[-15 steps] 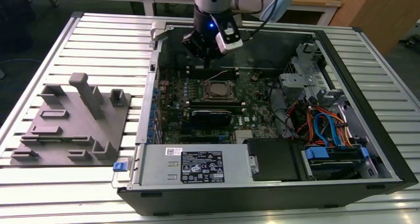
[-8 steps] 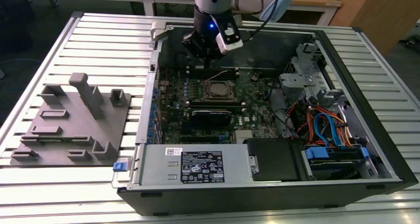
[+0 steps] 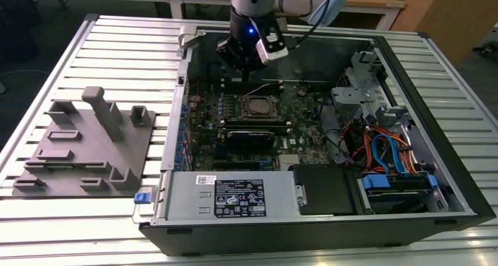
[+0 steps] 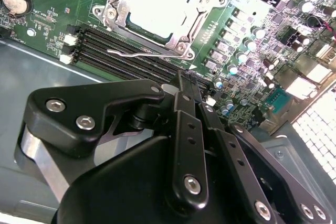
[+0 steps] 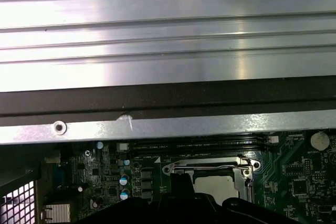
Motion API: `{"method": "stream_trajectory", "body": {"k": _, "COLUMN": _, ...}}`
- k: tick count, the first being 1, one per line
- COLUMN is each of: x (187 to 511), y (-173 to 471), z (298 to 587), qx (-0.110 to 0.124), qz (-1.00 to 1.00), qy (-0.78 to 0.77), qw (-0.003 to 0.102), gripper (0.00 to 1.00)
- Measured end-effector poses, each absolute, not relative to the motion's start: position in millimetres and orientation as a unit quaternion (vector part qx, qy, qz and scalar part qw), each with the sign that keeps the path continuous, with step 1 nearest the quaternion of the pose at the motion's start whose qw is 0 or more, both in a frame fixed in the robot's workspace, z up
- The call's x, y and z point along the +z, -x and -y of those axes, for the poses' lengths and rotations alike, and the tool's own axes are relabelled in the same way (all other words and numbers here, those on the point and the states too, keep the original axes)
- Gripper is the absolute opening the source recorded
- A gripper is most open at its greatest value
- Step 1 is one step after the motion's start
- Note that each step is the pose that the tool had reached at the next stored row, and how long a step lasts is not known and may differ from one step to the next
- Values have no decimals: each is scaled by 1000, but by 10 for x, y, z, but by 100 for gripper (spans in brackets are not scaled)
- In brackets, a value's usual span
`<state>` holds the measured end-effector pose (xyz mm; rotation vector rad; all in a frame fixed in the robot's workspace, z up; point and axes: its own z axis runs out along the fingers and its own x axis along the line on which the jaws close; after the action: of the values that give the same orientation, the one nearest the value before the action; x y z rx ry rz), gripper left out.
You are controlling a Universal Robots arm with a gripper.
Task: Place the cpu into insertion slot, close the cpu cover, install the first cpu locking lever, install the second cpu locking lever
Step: 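Install the first cpu locking lever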
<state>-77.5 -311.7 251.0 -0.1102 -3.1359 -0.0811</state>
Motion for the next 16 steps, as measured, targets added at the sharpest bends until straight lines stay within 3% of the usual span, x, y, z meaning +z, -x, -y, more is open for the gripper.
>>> {"method": "stream_trajectory", "body": {"k": 10, "x": 2449, "y": 730, "z": 3125, "qx": -33, "qz": 999, "qy": 35, "qw": 1, "gripper": 11}}
{"method": "stream_trajectory", "body": {"k": 16, "x": 2406, "y": 707, "z": 3125, "qx": -35, "qz": 999, "qy": 34, "qw": -4, "gripper": 11}}
